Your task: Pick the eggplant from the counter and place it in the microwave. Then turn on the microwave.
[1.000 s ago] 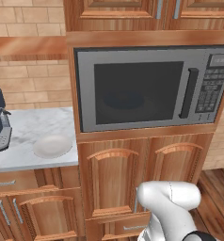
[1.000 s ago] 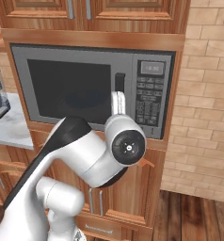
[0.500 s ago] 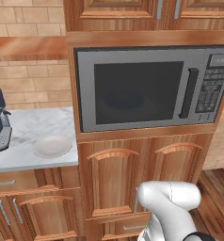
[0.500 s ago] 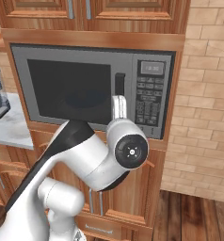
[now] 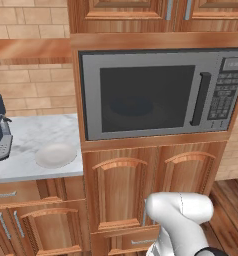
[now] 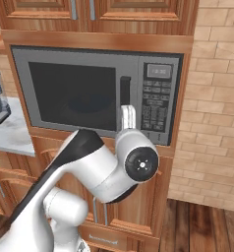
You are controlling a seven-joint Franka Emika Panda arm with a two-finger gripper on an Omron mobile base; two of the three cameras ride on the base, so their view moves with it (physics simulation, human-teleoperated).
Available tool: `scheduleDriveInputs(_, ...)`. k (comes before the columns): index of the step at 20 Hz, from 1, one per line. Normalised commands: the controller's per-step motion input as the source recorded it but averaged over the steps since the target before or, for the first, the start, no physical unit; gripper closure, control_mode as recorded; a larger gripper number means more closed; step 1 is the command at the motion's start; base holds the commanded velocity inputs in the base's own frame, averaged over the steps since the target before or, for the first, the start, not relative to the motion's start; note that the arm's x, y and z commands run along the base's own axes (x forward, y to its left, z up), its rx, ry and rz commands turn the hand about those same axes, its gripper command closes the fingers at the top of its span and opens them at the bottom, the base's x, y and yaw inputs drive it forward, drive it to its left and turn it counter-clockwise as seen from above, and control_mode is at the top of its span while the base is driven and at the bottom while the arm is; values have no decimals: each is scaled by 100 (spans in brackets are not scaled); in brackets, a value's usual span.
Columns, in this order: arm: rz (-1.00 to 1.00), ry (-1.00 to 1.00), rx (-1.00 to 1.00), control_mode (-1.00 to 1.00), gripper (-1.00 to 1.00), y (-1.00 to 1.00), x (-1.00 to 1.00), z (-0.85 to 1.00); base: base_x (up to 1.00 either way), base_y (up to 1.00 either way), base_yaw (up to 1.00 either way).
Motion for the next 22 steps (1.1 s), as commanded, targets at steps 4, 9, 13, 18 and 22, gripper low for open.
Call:
scheduleDriveInputs(4,0,5,8,-100,-100,-23,5,-15,0,0,0)
scheduleDriveInputs(9,0,6,8,-100,-100,-10,12,-18,0,0,0)
scheduleDriveInputs(13,0,8,7,-100,-100,-1,17,-23,0,0,0)
scheduleDriveInputs(18,0,5,7,-100,-100,1,24,-24,0,0,0)
scheduleDriveInputs(22,3,0,7,-100,-100,0,20,-22,0,0,0)
